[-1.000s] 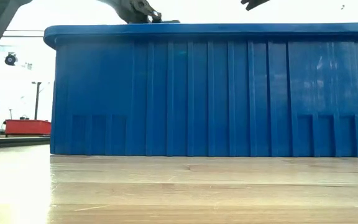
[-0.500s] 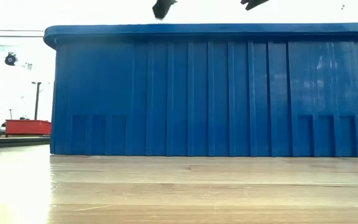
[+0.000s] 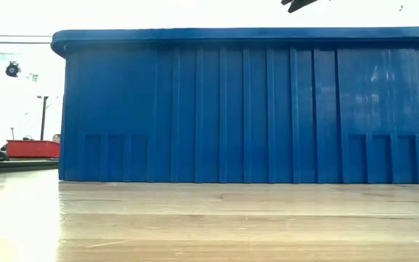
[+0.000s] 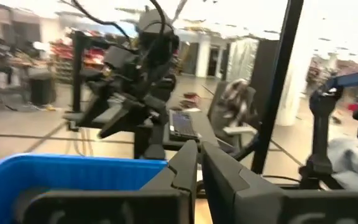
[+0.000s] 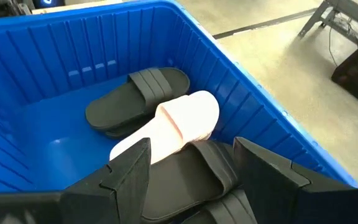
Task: Pick and place slides into bin
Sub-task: Return to Home Position
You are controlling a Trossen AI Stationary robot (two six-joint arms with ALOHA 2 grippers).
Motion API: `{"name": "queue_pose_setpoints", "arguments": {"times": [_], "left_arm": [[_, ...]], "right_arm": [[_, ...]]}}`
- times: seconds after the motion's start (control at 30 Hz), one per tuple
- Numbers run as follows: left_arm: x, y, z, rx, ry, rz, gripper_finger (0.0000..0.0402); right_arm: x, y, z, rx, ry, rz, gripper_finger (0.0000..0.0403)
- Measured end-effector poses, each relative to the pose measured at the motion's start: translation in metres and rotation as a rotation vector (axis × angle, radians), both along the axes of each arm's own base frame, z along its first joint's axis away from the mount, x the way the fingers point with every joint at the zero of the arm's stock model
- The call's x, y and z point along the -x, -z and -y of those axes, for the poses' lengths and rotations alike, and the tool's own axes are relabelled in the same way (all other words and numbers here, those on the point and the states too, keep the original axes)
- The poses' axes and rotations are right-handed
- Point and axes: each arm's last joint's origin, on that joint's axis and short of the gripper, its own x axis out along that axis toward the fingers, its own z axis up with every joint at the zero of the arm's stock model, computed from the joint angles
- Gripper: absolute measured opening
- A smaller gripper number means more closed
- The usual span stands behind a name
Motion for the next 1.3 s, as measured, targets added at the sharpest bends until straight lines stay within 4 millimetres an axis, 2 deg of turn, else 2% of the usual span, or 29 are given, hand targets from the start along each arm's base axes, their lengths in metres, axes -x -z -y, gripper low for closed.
{"name": "queue_pose_setpoints", "arguments": {"times": [0.1,0.27,0.53,0.7,0.9,1.03,1.13,1.3], "left_arm": [[0.031,0.022,0.005,0.009,-0.002,0.001,0.0002],[0.069,0.062,0.011,0.077,-0.035,0.038,0.0],[0.103,0.131,0.008,0.034,-0.119,0.159,0.0],[0.122,0.164,0.005,0.057,-0.154,0.227,0.0],[0.139,0.187,0.003,0.067,-0.159,0.315,0.0],[0.135,0.194,0.004,0.042,-0.171,0.296,0.0],[0.131,0.196,0.003,0.051,-0.192,0.279,0.0],[0.136,0.191,0.003,0.029,-0.183,0.349,0.0]], "right_arm": [[0.0,0.0,0.0,-0.024,0.02,0.019,0.0219],[0.0,0.0,0.0,-0.043,0.036,0.035,0.0219],[-0.001,-0.001,0.0,-0.083,0.068,0.077,0.0219],[-0.003,-0.002,0.0,-0.099,0.08,0.113,0.0219],[-0.008,-0.009,0.0,-0.102,0.07,0.201,0.0219],[-0.019,-0.01,-0.006,-0.155,-0.076,0.3,0.0219],[-0.032,0.003,-0.013,-0.179,-0.153,0.38,0.0219],[-0.056,0.043,-0.024,-0.188,-0.255,0.599,0.0219]]}}
